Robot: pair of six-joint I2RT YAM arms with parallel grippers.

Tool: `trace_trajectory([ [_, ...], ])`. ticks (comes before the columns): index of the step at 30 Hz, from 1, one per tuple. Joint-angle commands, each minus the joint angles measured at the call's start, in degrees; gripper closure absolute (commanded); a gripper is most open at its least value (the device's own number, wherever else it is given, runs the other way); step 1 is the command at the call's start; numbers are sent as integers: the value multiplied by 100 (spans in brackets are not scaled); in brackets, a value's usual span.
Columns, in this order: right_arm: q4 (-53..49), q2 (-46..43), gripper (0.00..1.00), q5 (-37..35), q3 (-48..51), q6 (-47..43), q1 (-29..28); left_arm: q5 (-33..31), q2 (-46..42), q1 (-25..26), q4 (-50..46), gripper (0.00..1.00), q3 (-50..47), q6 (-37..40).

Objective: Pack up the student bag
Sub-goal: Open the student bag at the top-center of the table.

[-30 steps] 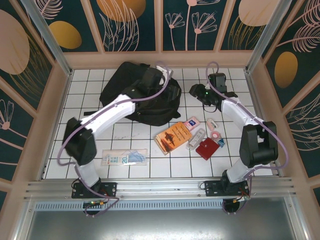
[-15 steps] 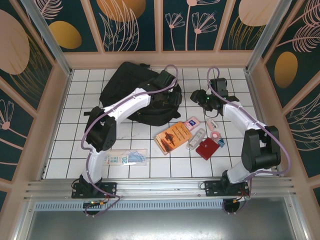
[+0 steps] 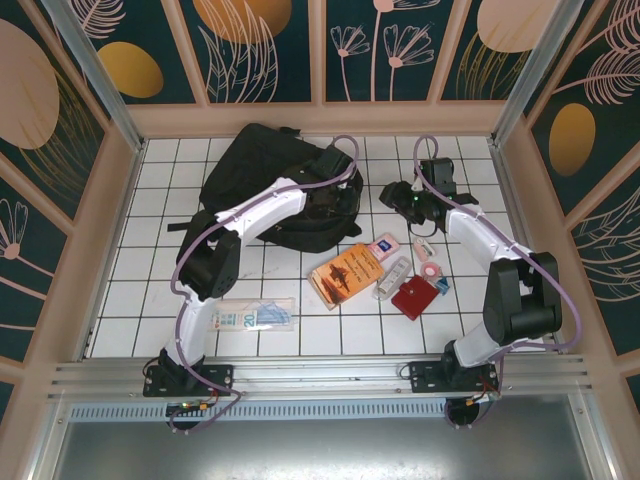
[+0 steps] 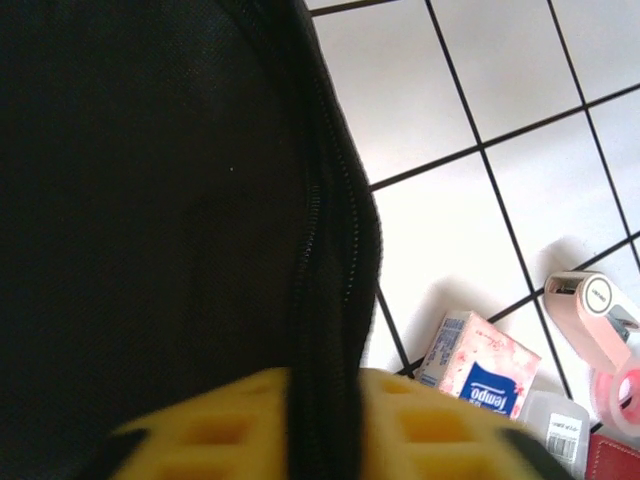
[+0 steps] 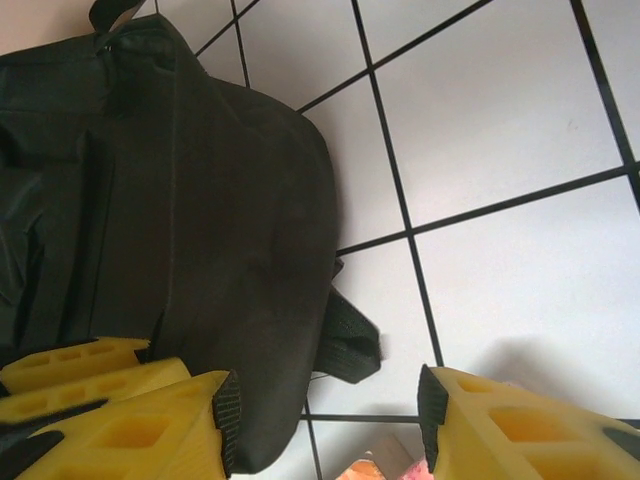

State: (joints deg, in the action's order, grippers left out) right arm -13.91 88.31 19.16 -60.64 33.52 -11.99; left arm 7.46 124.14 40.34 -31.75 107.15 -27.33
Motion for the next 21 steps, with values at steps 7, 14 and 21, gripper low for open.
trace_trajectory([
  [7, 215, -186, 48, 316, 56, 53, -111, 319, -499, -219, 415, 100, -485, 22],
  [14, 132, 600, 36, 476, -742, 469, -634, 653, -1032, -219, 1047, 100, -1460, -95],
  [21, 7, 1590, 42, 349, -1496, 633, -1024, 670, -1333, -219, 1236, 100, -1826, -118],
])
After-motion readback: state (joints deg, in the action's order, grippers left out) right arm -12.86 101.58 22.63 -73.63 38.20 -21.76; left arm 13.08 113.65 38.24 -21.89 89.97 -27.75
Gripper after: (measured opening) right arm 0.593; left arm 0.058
